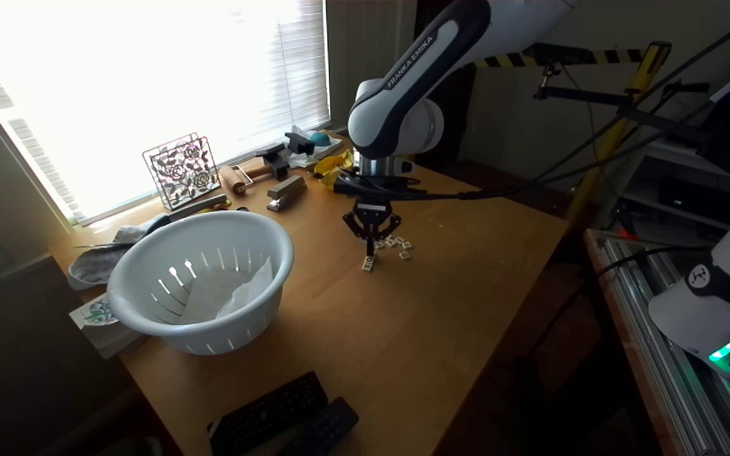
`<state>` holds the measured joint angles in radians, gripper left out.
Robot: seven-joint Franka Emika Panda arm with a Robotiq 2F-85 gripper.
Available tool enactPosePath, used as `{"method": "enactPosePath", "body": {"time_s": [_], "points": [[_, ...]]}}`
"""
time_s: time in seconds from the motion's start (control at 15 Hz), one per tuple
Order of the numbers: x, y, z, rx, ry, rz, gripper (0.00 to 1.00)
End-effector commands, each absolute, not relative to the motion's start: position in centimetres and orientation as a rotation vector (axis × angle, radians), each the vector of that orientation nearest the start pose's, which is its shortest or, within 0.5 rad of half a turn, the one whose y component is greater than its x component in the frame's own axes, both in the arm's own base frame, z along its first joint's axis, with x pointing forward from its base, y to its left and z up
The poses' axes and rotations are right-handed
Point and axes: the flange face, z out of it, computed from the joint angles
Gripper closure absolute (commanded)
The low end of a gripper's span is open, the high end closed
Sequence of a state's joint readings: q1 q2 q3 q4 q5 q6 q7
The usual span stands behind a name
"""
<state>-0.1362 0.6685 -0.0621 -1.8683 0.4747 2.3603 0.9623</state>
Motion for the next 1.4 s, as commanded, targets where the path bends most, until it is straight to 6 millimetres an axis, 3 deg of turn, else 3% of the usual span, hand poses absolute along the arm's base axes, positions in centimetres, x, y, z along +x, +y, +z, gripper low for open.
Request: {"method": "enactPosePath", "body": {"time_s": [0.0,0.8,1.33], "points": [[60.9,-11.5,13.5,-2.085,2.035,0.399,1.0],[59.8,-12.6,17.6,-2.073,1.964,0.232,1.0],[56.8,-13.7,18.4,-2.536,1.622,0.184,1.0]]}}
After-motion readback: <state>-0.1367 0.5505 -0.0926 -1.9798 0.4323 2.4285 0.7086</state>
